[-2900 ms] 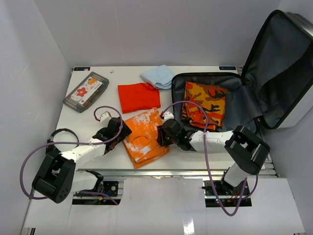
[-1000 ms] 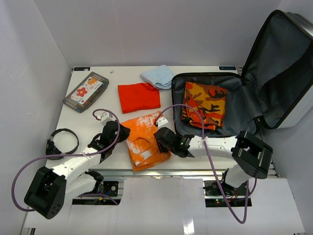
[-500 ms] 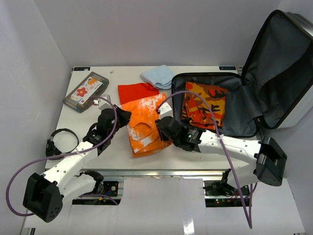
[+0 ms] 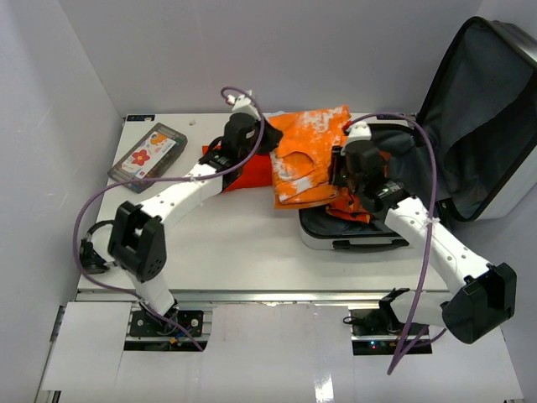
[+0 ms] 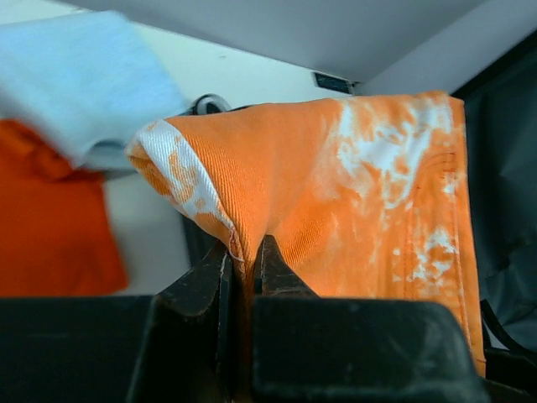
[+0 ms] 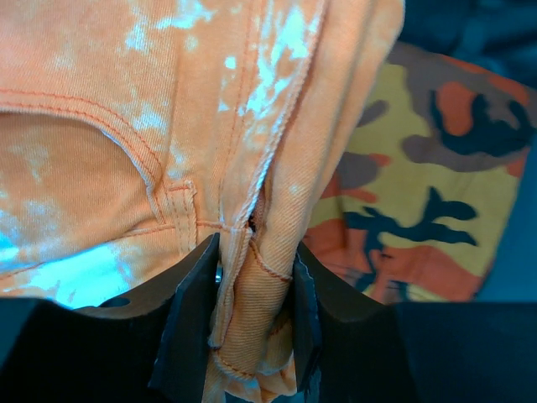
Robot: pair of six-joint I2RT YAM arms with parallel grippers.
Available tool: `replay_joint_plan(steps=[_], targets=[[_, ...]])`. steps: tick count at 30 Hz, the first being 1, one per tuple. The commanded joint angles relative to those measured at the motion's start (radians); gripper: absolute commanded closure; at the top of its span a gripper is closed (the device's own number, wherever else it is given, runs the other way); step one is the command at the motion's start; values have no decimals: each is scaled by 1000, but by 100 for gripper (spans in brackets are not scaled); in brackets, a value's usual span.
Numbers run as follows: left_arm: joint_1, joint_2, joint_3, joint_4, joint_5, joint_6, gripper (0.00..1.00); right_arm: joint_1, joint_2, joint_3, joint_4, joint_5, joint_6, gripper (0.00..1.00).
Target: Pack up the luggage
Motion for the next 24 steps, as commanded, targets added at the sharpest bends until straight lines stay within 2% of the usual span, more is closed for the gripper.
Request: replay_joint_plan(steps=[1,6,15,24], targets=[[-75,114,297,8,51,86,100,-195,-90,56,57,-131,-35,92],[-113,275,430,1,66,79,100,-383,-110,-7,78,-212,-33,92],[-137,541,615,7,93,93,100,-637,-24,-135,189,-430,-18,92],[-138,702,673,58,58,126,100,-693,116,-168,223,-458,-4,92]])
